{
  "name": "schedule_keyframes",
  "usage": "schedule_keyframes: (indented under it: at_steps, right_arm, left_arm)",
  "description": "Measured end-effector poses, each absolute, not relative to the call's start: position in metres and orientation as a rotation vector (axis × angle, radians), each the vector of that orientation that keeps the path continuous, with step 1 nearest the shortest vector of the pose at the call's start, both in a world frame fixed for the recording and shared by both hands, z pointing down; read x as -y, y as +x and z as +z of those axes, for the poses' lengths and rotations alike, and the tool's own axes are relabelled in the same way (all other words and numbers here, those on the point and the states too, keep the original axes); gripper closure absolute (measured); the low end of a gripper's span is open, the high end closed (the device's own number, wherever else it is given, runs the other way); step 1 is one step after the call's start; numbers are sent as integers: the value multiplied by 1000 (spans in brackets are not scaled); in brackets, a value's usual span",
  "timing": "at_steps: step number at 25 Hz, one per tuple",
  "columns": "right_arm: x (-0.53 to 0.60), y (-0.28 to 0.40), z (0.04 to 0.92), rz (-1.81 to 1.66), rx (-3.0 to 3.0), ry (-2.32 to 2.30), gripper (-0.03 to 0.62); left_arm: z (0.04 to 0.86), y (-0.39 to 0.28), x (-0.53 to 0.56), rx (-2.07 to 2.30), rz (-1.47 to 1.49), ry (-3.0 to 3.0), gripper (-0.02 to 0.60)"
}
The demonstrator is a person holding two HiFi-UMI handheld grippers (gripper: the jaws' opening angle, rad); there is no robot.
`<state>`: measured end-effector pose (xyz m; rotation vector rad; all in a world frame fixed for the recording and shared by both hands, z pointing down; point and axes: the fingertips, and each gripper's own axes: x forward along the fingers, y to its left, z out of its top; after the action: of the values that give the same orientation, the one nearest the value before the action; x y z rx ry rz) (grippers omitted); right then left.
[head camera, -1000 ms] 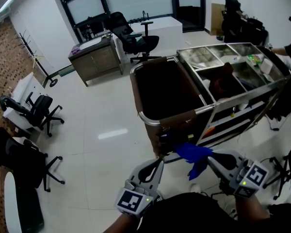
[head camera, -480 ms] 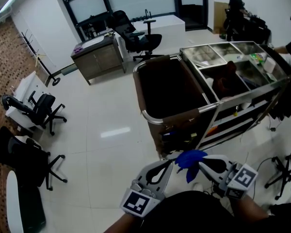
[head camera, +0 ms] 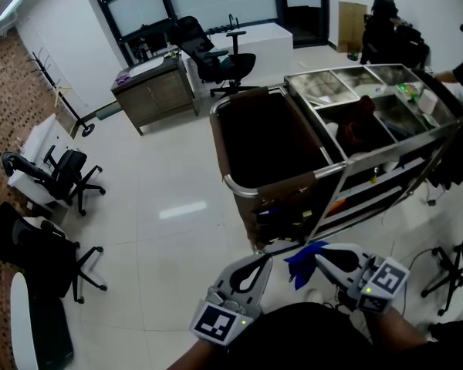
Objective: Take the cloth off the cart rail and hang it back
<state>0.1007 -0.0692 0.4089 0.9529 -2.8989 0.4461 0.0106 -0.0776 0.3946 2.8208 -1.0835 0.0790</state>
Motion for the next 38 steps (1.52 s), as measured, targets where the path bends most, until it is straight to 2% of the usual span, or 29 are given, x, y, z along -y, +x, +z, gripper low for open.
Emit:
schedule_keyframes:
  at_steps: [24,38]
  right_arm:
    - [84,106,387,403,2892,1022,560]
    - [140,92,330,279,2874,1084,560]
  left_arm:
    - [400,-9,91,1185,57,2751,581]
    - [401,-33,87,1228,24,2721,581]
